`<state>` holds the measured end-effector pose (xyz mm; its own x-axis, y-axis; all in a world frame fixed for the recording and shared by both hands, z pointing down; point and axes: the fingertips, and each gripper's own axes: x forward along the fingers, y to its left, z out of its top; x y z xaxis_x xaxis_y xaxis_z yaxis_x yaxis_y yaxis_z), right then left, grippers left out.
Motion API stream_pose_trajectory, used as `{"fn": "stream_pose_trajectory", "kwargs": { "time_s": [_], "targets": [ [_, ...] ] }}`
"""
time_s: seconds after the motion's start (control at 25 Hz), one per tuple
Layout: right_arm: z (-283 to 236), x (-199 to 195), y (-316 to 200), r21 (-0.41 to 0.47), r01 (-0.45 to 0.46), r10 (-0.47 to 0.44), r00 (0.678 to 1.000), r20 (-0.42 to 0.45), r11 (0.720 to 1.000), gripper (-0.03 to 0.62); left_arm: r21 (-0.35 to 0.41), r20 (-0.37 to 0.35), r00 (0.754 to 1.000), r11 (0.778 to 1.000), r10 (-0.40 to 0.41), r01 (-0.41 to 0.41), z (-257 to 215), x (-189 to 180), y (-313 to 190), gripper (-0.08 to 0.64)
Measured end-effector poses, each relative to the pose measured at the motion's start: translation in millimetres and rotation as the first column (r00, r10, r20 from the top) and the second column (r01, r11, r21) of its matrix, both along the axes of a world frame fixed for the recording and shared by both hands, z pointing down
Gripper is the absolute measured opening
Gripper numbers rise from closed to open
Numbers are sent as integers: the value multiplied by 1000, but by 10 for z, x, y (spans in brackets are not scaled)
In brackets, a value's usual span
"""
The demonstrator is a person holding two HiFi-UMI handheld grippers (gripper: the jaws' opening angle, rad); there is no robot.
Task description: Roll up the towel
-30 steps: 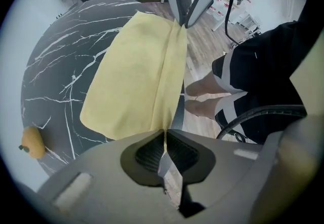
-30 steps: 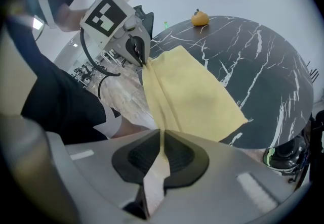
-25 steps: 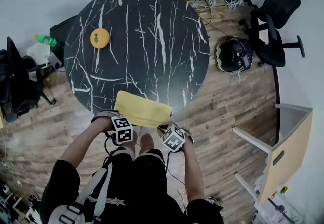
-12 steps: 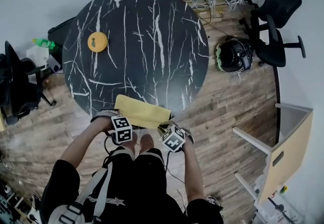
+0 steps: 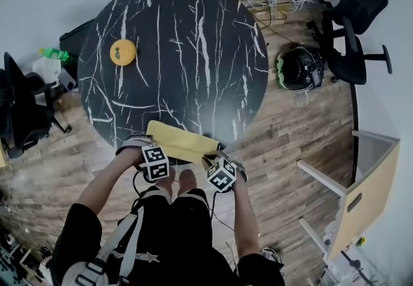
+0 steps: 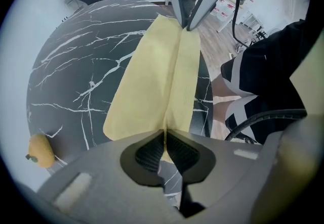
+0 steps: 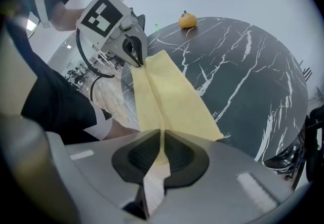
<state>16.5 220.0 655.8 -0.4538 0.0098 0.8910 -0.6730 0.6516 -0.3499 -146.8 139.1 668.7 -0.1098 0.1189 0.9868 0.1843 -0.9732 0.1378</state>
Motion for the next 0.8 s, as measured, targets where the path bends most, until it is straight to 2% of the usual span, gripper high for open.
{"fn": "stream_pose_trajectory", "kwargs": {
  "time_s": [0.2, 0.32, 0.4, 0.52, 0.68, 0.8],
  "targets": [
    [16, -5, 3, 5, 4, -4, 1000, -4, 1000, 31, 28, 6, 1000, 1000, 10, -10, 14, 4, -11, 28],
    [7, 5, 2, 36, 9, -8, 999, -31, 999, 33, 72, -26, 1000, 997, -13, 15, -3, 11, -51, 54],
    [-6, 49, -30, 83, 3, 3, 998, -70, 997, 42, 109, -60, 997, 992, -53, 60, -27, 17, -128, 103],
    [-21, 145, -96, 172, -4, 28, 990, -139, 985, 104, 158, -107, 987, 978, -118, 134, -77, 10, -258, 183],
    [-97, 234, -158, 267, -22, 71, 981, -179, 963, 125, 227, -164, 977, 959, -135, 170, -179, 6, -360, 193],
    [-213, 268, -195, 329, -34, 101, 977, -188, 944, 126, 246, -187, 970, 948, -157, 201, -263, -36, -387, 207]
  ]
}}
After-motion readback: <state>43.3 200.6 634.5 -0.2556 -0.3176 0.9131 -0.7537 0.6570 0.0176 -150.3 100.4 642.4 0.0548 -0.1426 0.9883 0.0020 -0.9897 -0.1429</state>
